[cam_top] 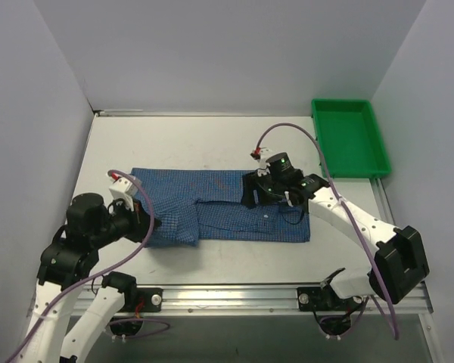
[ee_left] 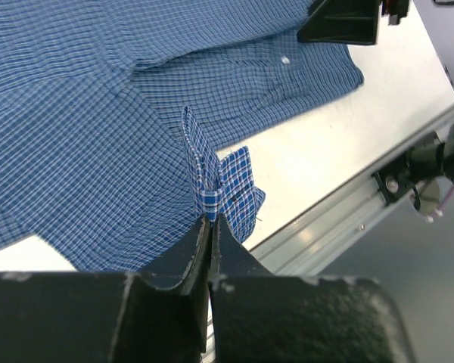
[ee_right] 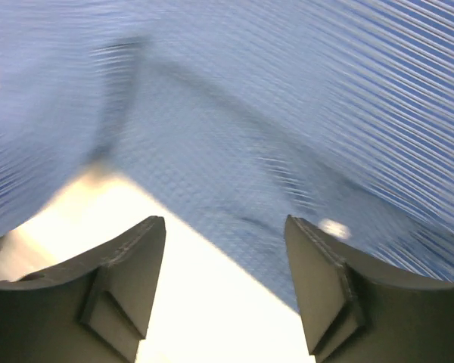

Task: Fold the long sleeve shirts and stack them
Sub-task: Fold the shirt

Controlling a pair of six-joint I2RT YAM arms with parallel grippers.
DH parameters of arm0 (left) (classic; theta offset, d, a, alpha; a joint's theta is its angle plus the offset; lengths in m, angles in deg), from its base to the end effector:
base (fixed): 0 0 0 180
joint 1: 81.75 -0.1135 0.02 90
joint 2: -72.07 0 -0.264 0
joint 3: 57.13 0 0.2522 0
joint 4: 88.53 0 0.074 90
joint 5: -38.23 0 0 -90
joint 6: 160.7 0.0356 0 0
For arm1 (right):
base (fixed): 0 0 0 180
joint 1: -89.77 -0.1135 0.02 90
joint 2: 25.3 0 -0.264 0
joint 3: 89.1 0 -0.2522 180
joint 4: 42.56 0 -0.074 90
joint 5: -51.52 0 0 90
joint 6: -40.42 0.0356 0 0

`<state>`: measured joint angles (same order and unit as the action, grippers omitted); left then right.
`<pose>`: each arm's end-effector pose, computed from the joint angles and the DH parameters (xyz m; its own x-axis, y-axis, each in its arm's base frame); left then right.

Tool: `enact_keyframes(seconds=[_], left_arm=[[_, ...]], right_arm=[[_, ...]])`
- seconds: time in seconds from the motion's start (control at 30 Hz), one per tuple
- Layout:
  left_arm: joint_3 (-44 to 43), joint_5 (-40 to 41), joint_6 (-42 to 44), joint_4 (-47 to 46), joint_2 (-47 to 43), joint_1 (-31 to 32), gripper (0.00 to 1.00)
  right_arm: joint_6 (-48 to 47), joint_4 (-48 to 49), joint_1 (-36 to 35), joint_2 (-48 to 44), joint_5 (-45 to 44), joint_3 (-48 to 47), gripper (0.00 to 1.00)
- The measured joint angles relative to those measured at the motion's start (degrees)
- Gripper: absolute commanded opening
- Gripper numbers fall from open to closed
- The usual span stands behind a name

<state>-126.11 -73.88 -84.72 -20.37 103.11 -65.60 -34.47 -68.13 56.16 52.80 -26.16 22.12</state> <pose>0.0781 -0.0366 0.3508 -0.6072 -0.0578 -0.7925 0.4360 0.8095 -0.3931 0.2487 0.1744 0.2688 -0.6389 -0.1188 -0.7601 -0.5386 0.7745 0.3316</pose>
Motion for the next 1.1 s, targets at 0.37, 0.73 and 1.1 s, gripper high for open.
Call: enact_keyframes(seconds=[0.37, 0.73, 1.1], left_arm=[[0.0, -15.7, 5.2, -9.9, 14.9, 0.0, 0.06], [0.0, -24.7, 8.8, -14.1, 16.6, 0.7, 0.05], [0.1, -27.5, 10.1, -14.5, 17.1, 2.3, 0.06]], right_arm=[[-11.5, -0.6, -8.2, -4.0, 21.7, -6.6, 0.76], [-20.4, -2.6, -13.1, 2.1, 29.7, -20.6, 0.79], [-25.4, -5.6, -17.9, 12.5, 33.4, -26.5, 0.67]])
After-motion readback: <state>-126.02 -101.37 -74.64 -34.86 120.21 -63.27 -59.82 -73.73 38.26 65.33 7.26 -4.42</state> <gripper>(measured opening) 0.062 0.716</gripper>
